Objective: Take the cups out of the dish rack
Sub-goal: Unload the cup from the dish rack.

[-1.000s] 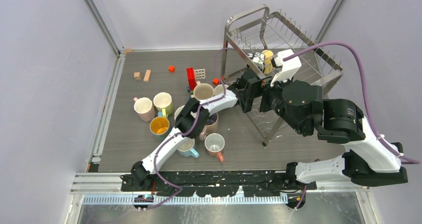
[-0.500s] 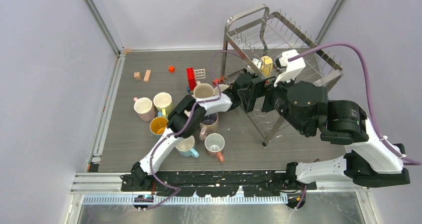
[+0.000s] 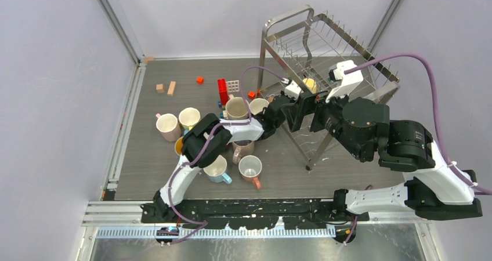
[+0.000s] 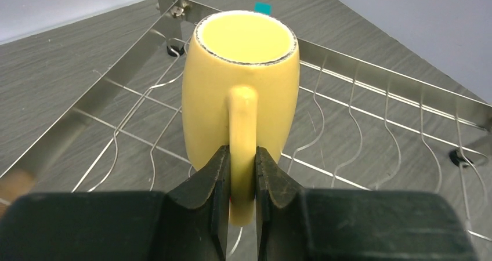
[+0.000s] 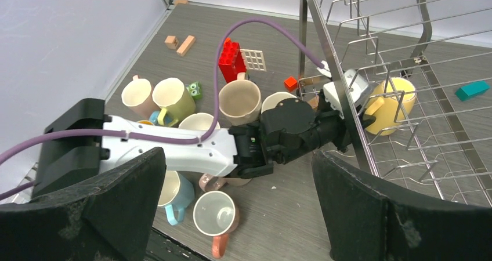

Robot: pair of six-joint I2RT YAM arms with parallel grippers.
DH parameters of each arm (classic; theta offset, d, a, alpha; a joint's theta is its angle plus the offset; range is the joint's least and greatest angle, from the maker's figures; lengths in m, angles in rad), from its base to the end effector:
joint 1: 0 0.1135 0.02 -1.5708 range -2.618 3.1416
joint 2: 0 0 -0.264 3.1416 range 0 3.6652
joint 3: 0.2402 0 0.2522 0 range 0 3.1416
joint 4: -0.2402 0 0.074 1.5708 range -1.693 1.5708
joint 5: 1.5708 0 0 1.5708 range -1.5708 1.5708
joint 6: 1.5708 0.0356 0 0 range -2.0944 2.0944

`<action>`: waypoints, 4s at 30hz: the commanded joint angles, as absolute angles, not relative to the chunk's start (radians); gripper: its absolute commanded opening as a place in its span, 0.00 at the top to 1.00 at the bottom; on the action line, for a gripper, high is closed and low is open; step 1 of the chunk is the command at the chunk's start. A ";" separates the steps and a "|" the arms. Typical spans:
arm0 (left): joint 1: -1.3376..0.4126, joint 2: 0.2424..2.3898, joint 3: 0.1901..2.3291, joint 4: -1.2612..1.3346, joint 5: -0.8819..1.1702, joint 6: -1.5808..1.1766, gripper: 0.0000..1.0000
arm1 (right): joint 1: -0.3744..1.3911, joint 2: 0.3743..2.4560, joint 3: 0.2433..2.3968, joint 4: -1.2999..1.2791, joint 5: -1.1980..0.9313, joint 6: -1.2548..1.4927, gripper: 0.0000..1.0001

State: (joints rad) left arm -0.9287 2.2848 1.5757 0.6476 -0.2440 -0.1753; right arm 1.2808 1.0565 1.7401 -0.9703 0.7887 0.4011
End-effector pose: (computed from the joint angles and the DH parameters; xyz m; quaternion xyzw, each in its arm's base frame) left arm 0.3220 -0.4163 0.1924 0.1885 0.7031 -0.2811 0.6254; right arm 0.0634 0.1243 0.5166 -0.1067 0.7670 0.2069 0.5980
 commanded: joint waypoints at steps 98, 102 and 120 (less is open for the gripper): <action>-0.350 1.039 1.265 -0.183 0.355 -1.078 1.00 | 1.205 1.408 1.262 0.199 0.834 -0.375 0.24; -0.339 1.039 1.259 -0.165 0.381 -1.115 1.00 | 1.208 1.454 1.265 0.249 0.852 -0.451 0.30; -0.327 1.045 1.236 -0.164 0.429 -1.161 1.00 | 1.216 1.499 1.265 0.429 0.922 -0.662 0.78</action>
State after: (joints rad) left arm -0.3214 1.0565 1.2148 -0.2741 0.3439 -1.1461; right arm 1.2114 1.5105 1.2446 0.2920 0.9127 -0.6441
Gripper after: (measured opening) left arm 0.184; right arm 0.311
